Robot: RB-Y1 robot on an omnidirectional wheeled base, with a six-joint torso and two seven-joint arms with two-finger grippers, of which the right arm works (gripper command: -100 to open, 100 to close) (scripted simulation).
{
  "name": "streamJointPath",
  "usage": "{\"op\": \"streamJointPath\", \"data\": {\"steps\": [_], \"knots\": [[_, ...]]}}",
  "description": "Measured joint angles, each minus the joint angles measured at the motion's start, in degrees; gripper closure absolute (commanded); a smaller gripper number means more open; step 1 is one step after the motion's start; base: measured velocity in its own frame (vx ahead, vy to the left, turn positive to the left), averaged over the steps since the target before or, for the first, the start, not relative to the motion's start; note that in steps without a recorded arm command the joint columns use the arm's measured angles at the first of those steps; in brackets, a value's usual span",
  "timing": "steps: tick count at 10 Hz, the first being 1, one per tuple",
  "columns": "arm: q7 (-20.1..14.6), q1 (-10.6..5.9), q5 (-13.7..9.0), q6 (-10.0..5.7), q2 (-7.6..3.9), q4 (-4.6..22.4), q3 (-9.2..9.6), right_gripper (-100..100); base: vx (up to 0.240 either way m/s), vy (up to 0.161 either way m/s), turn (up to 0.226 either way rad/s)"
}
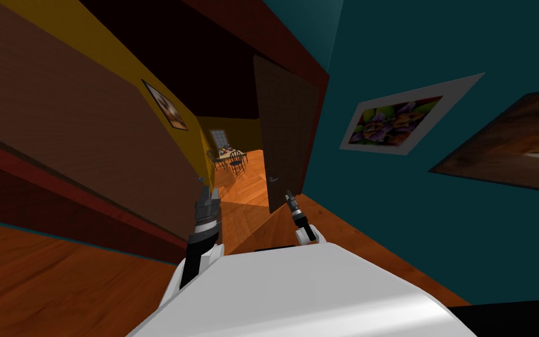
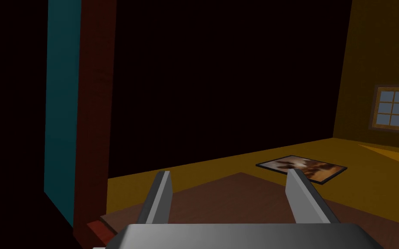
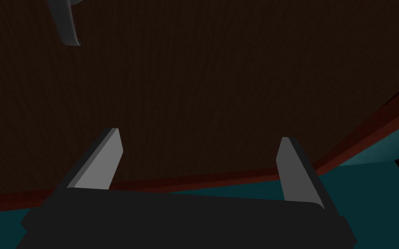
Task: Push the door open
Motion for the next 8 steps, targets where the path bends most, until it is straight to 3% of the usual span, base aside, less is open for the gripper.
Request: {"op": "streamJointPath", "data": {"steps": [2, 8], "knots": [[-0.3, -0.92, -0.2, 0.27, 0.0, 2.3, 0.87, -100, 0.056, -0.097, 0.049], [-0.7, -4.11, -0.6, -1.13, 0.78, 10.4, 2.5, -100, 0.056, -0.076, 0.056]]}}
